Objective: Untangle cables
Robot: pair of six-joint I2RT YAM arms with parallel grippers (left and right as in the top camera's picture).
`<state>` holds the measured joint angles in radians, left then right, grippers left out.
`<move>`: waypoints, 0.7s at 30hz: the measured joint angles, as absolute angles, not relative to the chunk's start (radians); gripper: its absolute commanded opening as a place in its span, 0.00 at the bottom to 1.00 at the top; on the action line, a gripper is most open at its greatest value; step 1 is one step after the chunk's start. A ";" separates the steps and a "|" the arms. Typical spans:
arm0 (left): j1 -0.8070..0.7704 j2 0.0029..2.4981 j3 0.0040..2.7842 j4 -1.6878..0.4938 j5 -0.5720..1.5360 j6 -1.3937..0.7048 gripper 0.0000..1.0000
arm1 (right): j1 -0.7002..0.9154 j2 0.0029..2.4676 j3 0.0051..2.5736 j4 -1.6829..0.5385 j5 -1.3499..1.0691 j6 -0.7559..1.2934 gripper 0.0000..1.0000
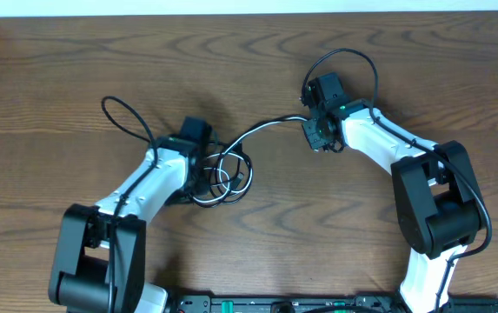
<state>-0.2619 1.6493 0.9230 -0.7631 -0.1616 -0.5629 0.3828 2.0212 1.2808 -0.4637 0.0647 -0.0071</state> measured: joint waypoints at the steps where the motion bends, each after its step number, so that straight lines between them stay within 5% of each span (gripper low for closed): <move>1: -0.259 1.642 0.937 -0.762 -0.162 -0.556 0.55 | 0.383 2.022 1.281 -0.463 0.065 -0.007 0.01; 21: -0.257 1.581 0.909 -0.680 -0.112 -0.629 0.55 | 0.383 2.022 1.280 -0.463 0.066 -0.007 0.01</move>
